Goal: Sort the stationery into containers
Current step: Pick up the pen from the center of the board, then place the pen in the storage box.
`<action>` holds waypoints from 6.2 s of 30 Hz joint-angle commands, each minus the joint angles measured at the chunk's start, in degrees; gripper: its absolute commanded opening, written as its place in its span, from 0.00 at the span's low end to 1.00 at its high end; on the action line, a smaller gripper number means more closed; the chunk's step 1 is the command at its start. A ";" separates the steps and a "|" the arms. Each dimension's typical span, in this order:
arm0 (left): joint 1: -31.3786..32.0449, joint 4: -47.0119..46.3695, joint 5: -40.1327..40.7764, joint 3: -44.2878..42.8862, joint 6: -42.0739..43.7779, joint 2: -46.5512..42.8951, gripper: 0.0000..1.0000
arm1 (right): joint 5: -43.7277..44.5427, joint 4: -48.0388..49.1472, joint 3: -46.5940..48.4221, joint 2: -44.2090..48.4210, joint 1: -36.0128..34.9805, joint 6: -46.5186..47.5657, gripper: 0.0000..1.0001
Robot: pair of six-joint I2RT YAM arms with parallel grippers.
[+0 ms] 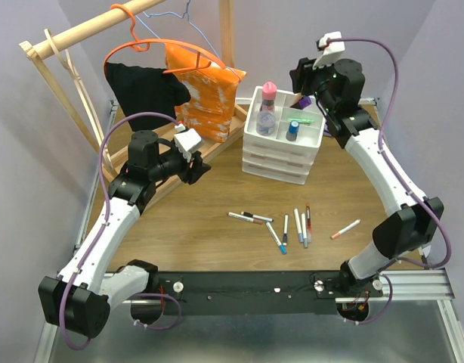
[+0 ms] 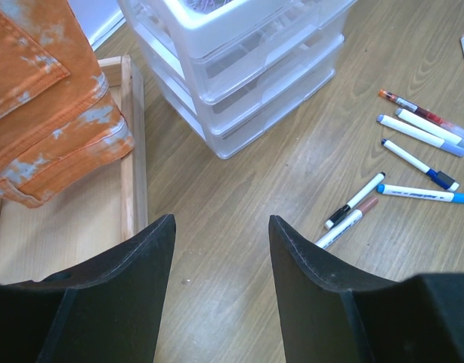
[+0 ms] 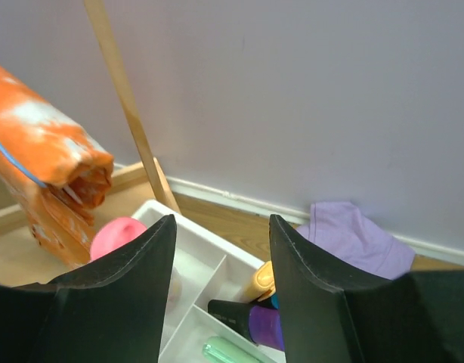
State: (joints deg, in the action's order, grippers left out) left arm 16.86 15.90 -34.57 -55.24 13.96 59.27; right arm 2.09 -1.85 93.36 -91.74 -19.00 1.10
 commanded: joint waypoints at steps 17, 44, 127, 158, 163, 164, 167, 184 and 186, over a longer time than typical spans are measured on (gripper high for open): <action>0.98 13.28 -1.21 -0.39 12.15 -3.89 0.62 | -33.21 -48.11 -14.97 26.98 -3.31 31.04 0.58; 16.19 19.96 3.37 7.42 17.78 -5.55 0.57 | -10.71 -34.37 -33.77 17.57 -27.74 26.24 0.48; -1.39 13.45 -2.61 14.38 8.10 -16.46 0.58 | -2.97 -25.04 -24.81 -14.35 -33.82 26.59 0.04; 4.84 15.39 -3.75 -6.37 13.91 0.76 0.59 | 9.60 4.74 -11.53 18.10 -4.38 11.73 0.00; 5.46 15.39 -3.49 -7.25 13.99 2.26 0.59 | 7.67 6.15 -11.27 15.11 1.85 9.18 0.00; 5.55 15.13 -3.49 -7.33 13.91 2.43 0.59 | 7.23 6.24 -11.36 14.84 2.65 8.83 0.01; 5.64 14.60 -3.40 -7.34 13.64 3.05 0.59 | 5.30 6.85 -11.45 12.48 5.29 7.51 0.00; 5.64 13.90 -1.73 -6.63 13.82 5.77 0.59 | 0.02 9.58 -5.47 -1.76 8.81 -0.05 0.01; 5.64 13.46 -1.82 -6.46 13.55 6.12 0.59 | -0.24 9.76 -5.56 -2.47 8.90 -0.05 0.00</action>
State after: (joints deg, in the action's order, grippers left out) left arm 22.26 30.92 -36.91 -61.28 27.64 64.75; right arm 3.88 5.56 85.27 -92.40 -10.48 2.92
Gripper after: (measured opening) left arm 0.588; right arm 0.031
